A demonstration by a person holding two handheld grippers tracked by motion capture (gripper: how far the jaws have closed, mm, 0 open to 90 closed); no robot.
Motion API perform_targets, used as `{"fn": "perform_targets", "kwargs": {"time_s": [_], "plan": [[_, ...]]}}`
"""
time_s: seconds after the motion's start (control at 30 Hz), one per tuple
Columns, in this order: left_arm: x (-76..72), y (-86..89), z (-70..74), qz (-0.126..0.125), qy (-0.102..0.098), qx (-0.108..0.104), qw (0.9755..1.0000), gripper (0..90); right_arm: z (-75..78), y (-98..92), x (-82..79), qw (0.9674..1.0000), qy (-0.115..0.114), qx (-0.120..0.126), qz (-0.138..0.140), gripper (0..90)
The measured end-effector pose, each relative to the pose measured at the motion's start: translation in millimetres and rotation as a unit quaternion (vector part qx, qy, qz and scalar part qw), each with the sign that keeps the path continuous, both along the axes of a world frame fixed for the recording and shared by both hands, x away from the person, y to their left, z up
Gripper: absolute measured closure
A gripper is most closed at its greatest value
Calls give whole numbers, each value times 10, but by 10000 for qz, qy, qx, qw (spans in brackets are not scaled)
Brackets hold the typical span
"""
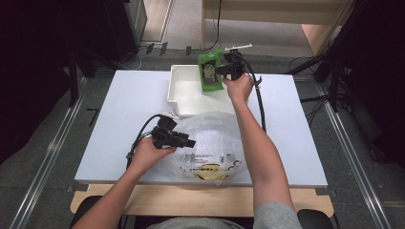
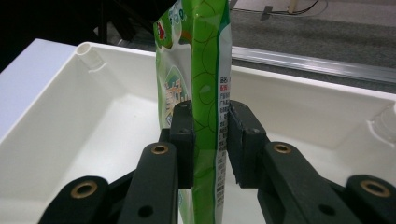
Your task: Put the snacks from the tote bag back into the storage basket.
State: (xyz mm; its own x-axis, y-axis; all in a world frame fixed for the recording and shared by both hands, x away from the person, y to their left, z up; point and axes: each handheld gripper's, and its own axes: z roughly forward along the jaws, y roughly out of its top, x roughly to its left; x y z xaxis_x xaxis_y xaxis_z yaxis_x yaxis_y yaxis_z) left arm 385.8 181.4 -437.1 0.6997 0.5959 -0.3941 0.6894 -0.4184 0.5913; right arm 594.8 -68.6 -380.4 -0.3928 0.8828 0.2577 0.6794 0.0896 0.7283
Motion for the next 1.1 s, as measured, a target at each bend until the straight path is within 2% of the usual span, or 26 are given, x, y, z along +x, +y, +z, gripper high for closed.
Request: {"fn": "perform_targets", "kwargs": {"time_s": [0.53,0.77,0.87,0.97,1.1], "plan": [[-3,3,-18,-6,24,40,10000,475,-117,61,20,9996,-56,-280,-16,744],[-10,8,-20,-5,38,46,10000,475,-174,100,43,9992,9,-398,-19,728],[-15,-2,-26,-27,42,55,10000,476,-215,102,61,9993,49,-372,-21,719],[-21,-13,-34,-59,19,112,9999,476,-253,128,68,9986,2,-538,1,705],[-26,-14,-38,-53,33,95,9999,476,-301,129,93,9989,50,-472,-11,700]]}}
